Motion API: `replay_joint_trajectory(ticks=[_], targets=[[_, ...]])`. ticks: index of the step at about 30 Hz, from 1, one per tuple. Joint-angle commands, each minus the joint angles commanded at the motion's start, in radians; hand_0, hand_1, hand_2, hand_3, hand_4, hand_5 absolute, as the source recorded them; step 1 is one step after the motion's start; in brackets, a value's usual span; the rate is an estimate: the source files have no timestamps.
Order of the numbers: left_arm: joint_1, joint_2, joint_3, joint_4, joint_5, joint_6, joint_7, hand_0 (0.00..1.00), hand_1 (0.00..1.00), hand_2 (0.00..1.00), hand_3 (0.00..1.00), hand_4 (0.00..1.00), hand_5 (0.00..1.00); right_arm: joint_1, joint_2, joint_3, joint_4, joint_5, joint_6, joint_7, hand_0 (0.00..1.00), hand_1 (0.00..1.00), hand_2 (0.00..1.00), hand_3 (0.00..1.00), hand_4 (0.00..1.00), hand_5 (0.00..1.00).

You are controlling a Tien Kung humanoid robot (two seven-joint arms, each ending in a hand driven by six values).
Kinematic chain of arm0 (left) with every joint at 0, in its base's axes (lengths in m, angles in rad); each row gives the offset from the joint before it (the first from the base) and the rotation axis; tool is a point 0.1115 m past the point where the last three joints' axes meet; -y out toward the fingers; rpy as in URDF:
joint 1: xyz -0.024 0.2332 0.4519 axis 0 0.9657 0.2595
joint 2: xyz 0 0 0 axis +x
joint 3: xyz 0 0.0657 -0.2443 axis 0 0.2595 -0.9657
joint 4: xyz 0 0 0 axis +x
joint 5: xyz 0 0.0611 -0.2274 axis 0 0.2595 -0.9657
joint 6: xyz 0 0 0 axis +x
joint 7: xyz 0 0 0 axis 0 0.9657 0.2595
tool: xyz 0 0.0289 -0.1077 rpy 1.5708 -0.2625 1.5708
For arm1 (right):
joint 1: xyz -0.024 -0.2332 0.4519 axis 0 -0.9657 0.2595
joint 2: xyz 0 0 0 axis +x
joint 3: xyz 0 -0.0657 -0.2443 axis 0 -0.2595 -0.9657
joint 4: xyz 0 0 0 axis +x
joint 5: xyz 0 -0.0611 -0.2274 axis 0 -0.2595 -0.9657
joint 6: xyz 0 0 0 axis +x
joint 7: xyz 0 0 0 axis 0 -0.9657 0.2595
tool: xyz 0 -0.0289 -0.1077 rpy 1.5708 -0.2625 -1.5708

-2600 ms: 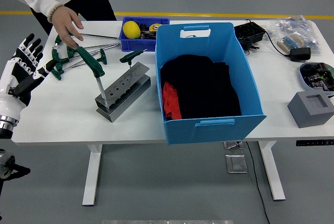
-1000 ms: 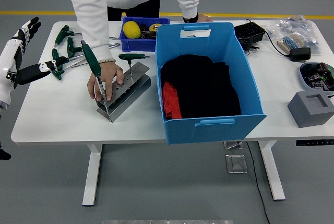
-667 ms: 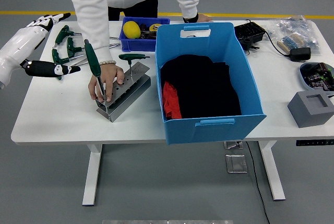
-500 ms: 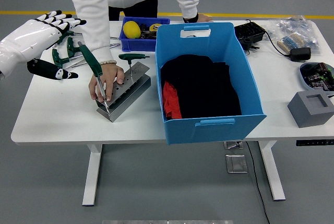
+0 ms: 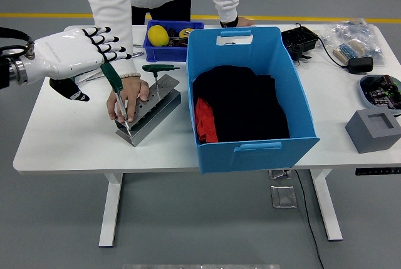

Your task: Lift tool from toolbox,place it in box,lift tool from toolbox,place it in box

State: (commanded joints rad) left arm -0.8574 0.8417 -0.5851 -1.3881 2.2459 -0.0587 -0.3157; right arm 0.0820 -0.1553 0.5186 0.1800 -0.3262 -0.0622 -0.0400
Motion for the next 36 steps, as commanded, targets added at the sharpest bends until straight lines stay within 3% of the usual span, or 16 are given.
replay_joint_trajectory(ticks=[5,6,17,18,19,24,25,30,31,36], targets=[[-0.089,-0.046,0.130,0.081,-0.088,-0.006,-0.011,0.987,0.998,0.977,0.998,0.998,0.213,-0.002,0.000,-0.013,0.000,0.007,-0.003,0.000,0.704,0.697,0.776,0.709,0.963,0.756],[-0.109,-0.055,0.158,0.096,-0.100,-0.006,-0.014,0.965,0.961,0.869,0.932,0.998,0.234,-0.002,0.000,-0.018,0.000,0.009,-0.003,0.000,0.701,0.696,0.774,0.708,0.963,0.755],[-0.246,-0.108,0.321,0.211,-0.140,0.006,-0.033,0.953,0.931,0.807,0.875,0.998,0.245,0.001,-0.008,-0.049,0.000,0.017,-0.007,0.001,0.695,0.694,0.771,0.706,0.962,0.755],[-0.254,-0.112,0.332,0.219,-0.142,0.007,-0.035,0.874,0.789,0.677,0.773,0.998,0.238,0.002,-0.008,-0.051,0.000,0.017,-0.007,0.001,0.695,0.693,0.772,0.704,0.962,0.755],[-0.265,-0.117,0.347,0.232,-0.145,0.008,-0.037,0.874,0.789,0.677,0.773,0.998,0.238,0.003,-0.010,-0.052,0.000,0.016,-0.007,0.001,0.695,0.693,0.772,0.704,0.962,0.755],[-0.299,-0.131,0.393,0.277,-0.153,0.009,-0.043,0.874,0.789,0.677,0.773,0.998,0.238,0.006,-0.013,-0.058,0.000,0.020,-0.011,0.005,0.695,0.693,0.772,0.704,0.962,0.755],[-0.303,-0.134,0.400,0.286,-0.157,0.009,-0.044,0.841,0.699,0.594,0.693,0.998,0.239,0.006,-0.014,-0.059,0.000,0.021,-0.012,0.006,0.693,0.688,0.768,0.695,0.962,0.753],[-0.325,-0.148,0.433,0.340,-0.175,0.006,-0.046,0.841,0.699,0.594,0.693,0.998,0.239,0.012,-0.018,-0.072,0.000,0.033,-0.016,0.011,0.693,0.688,0.768,0.695,0.962,0.753],[-0.327,-0.149,0.439,0.345,-0.180,0.006,-0.047,0.769,0.644,0.547,0.670,0.998,0.234,0.013,-0.018,-0.074,0.000,0.035,-0.017,0.012,0.692,0.686,0.763,0.691,0.962,0.752],[-0.345,-0.160,0.467,0.368,-0.200,0.012,-0.052,0.769,0.644,0.547,0.670,0.998,0.234,0.017,-0.022,-0.073,0.000,0.037,-0.023,0.015,0.692,0.686,0.763,0.691,0.962,0.752]])
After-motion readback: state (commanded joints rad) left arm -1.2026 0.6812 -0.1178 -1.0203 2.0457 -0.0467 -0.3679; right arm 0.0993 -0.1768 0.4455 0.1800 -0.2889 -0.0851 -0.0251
